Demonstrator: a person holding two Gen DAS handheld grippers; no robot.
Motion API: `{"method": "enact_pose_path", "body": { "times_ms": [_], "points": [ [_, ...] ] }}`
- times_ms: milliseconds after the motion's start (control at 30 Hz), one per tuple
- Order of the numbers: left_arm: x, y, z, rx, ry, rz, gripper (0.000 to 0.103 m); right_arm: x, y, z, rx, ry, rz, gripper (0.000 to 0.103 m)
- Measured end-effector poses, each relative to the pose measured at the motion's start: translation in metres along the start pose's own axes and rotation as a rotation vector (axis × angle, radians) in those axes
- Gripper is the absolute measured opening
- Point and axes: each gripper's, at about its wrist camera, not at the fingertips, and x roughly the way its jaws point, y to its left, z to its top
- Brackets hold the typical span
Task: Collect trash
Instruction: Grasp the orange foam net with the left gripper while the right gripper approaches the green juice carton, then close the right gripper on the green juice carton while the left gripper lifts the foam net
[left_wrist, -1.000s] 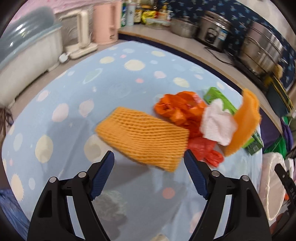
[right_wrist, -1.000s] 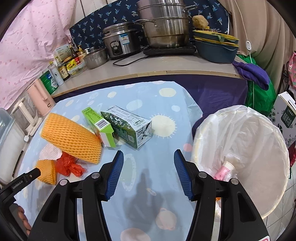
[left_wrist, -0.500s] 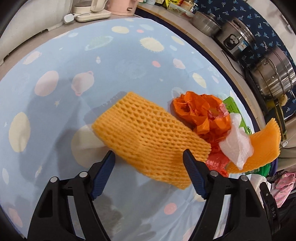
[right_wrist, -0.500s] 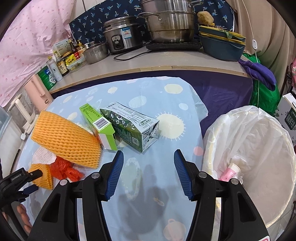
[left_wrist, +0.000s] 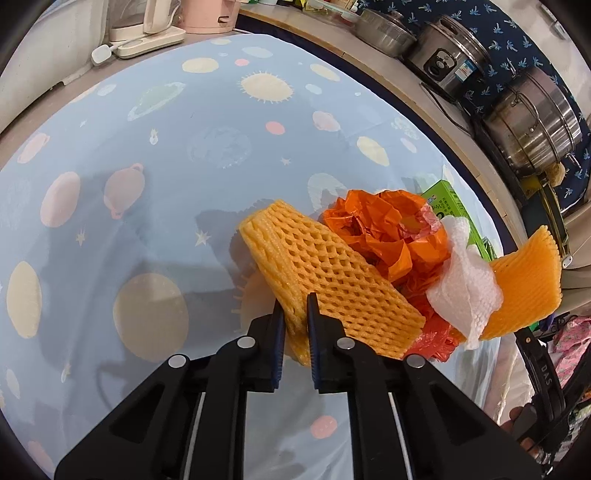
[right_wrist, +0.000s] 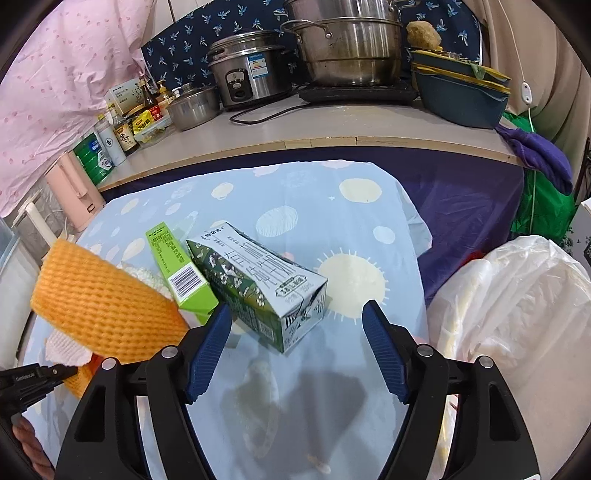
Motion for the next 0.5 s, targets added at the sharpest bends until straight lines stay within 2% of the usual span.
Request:
{"method": "enact_pose_path", "body": {
  "times_ms": [500],
  "points": [
    [0.011, -0.004, 0.008, 0.033, 0.003, 0.044, 0.010, 0.045, 0.003, 0.010, -0.013, 0.034, 0.081, 0.079]
  ]
}}
